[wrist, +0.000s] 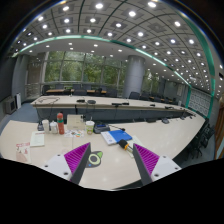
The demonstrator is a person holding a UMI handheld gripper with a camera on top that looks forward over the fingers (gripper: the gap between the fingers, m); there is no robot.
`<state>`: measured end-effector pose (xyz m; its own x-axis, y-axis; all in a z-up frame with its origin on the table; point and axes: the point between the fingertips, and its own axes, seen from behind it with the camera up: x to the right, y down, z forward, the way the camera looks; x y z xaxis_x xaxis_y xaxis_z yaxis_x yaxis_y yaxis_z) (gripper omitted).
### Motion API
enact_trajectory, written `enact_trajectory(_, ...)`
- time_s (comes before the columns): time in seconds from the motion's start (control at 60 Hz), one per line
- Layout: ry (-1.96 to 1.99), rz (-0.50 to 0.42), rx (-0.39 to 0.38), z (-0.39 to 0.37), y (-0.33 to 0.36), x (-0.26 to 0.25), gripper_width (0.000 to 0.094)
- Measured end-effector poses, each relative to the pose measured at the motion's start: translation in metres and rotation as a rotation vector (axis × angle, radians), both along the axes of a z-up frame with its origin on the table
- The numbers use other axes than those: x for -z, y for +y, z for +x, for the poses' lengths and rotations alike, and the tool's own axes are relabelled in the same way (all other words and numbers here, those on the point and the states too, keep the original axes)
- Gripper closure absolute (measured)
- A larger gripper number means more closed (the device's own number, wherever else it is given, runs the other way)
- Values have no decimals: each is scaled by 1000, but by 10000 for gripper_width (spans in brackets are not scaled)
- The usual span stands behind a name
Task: Arrange mouse
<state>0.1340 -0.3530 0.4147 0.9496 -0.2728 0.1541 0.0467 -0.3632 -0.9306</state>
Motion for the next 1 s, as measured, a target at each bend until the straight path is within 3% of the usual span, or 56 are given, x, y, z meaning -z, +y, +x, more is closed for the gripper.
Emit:
enact_trajectory(0.283,31,-60,-9,-2,-3,81,84)
enact_trajectory(0.6,120,-173,-149,-75,31,247,73)
enact_trajectory(0.8,148,-203,-293,-156,103,311,72)
enact_trajectory(1.0,140,-203,-347,-212,209,356,83)
